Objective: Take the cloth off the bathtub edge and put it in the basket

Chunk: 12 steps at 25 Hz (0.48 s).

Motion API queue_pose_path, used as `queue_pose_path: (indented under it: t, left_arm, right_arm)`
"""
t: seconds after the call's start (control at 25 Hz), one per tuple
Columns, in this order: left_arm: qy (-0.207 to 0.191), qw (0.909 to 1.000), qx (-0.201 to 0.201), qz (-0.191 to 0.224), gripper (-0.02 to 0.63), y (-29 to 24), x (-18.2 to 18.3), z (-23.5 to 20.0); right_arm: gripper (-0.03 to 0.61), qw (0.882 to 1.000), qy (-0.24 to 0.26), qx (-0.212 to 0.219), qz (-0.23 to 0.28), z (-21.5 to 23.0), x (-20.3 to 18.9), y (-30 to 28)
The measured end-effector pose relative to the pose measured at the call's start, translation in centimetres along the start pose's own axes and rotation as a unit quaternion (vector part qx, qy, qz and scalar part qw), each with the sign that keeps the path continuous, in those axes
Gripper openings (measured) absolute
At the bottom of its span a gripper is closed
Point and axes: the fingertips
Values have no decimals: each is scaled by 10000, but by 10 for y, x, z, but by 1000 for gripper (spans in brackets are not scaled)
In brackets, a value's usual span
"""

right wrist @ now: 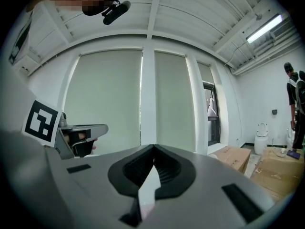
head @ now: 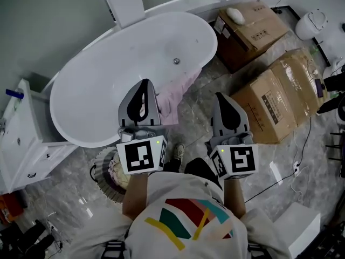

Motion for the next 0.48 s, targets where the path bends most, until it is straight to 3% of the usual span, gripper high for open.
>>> queue_pose_path:
  t: [0.24,0.48]
  left_arm:
    - [8,9993,374,-39,17,1,-5,-11]
    - [-58,9946,1036,0,17,0,-3,-21]
  right_arm:
    - [12,9997,-68,219,59,0,1,-23]
    - [12,9957,-25,923,34,0,-1,-57]
Point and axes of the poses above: the fingertips, and each gripper's own axes: y backward along the fingers, z to its right, x out of its top, and after that the axes turned 7 degrees about z, right-handed
